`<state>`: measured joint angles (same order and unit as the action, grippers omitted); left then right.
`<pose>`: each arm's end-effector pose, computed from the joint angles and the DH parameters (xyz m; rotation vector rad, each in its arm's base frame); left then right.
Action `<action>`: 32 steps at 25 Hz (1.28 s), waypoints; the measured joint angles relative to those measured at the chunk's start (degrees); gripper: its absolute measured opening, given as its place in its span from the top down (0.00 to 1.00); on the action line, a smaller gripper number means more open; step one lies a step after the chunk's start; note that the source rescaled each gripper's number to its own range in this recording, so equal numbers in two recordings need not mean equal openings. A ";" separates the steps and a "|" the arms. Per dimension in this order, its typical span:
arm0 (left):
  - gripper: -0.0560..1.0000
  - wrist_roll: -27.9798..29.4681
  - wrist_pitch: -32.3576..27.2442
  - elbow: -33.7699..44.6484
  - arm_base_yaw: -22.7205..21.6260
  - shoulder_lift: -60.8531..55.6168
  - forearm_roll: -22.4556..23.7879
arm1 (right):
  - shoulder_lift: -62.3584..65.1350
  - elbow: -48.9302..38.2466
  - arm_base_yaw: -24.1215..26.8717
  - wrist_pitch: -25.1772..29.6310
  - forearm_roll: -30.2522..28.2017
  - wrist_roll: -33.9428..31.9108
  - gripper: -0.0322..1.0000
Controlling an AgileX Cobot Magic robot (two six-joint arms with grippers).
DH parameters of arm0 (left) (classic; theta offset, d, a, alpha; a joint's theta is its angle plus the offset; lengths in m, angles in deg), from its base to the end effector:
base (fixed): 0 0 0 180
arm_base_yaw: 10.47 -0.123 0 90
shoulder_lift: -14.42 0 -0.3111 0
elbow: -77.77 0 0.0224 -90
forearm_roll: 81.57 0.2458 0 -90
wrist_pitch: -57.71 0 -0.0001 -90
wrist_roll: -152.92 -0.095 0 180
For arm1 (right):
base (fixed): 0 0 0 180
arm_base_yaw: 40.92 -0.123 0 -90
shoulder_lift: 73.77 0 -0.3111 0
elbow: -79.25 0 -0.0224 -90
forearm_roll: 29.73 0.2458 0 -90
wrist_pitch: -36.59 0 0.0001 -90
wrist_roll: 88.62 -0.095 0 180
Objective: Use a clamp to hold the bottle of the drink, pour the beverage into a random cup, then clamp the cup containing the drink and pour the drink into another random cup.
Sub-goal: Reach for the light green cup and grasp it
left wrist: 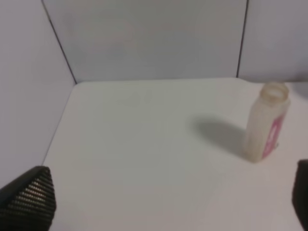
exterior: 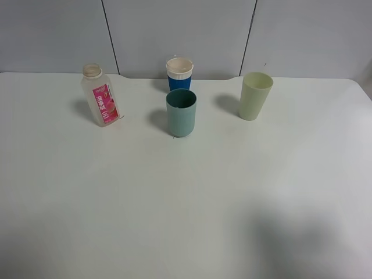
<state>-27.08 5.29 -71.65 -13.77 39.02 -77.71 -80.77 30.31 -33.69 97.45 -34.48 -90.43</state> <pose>-0.0037 0.0049 0.3826 -0.0522 1.8774 0.1180 -0.0337 -0.0027 0.2744 0.1650 2.0327 -0.1584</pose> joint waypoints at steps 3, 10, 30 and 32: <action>0.03 0.00 -4.40 0.00 0.00 -3.58 0.21 | 0.00 0.00 0.00 0.00 0.00 0.00 0.00; 0.05 -0.50 -8.72 1.51 0.00 -10.19 1.50 | 0.00 0.00 0.00 0.00 0.00 0.00 0.00; 0.06 -0.67 -8.06 18.37 0.05 -17.69 -2.68 | 0.00 0.00 0.00 0.00 0.00 -0.01 0.00; 0.06 -0.67 -8.05 18.49 0.05 -17.69 -2.79 | 0.00 0.00 0.00 0.00 0.00 -0.01 0.00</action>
<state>-27.75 -2.76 -53.17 -13.73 21.34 -80.49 -80.77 30.31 -33.69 97.45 -34.48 -90.44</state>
